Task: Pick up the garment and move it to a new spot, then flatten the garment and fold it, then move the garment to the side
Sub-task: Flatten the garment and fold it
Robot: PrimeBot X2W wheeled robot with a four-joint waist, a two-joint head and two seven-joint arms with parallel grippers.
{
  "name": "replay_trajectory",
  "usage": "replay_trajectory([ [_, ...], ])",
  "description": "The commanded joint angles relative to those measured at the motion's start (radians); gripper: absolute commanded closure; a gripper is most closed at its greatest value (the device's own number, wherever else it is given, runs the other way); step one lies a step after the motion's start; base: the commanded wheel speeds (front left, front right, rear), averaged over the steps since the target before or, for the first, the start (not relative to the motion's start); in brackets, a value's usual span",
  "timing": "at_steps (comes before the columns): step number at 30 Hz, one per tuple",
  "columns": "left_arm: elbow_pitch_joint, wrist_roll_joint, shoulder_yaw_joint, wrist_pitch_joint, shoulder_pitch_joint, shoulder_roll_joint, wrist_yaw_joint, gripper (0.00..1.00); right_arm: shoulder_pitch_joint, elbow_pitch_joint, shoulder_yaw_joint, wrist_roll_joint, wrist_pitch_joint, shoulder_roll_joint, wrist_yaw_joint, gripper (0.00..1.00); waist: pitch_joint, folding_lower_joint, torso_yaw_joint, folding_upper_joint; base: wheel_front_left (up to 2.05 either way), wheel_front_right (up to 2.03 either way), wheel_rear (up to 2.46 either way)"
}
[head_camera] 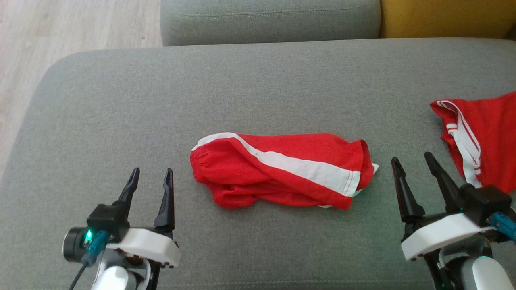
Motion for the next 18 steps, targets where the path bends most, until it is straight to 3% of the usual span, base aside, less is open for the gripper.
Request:
replay_trajectory([
  [1, -0.038, -0.009, 0.035, 0.0, -0.039, 0.02, 0.002, 0.0, -0.025, -0.044, 0.022, -0.007, 0.003, -0.002, -0.001, 0.0, 0.0, 0.0, 0.0, 0.0, 0.0, 0.0, 0.0],
  [13, -0.044, -0.01, 0.027, 0.01, -0.056, 0.025, 0.006, 0.0, -0.03, -0.052, 0.021, -0.005, 0.008, 0.001, -0.001, 0.0, 0.01, 0.0, -0.002, 0.0, 0.0, 0.0, 0.0],
  [18, -0.037, -0.025, 0.014, 0.033, -0.127, 0.015, -0.025, 0.0, -0.044, -0.056, 0.024, -0.002, 0.008, 0.0, -0.001, 0.0, 0.032, 0.0, -0.008, 0.0, 0.0, 0.0, 0.0],
])
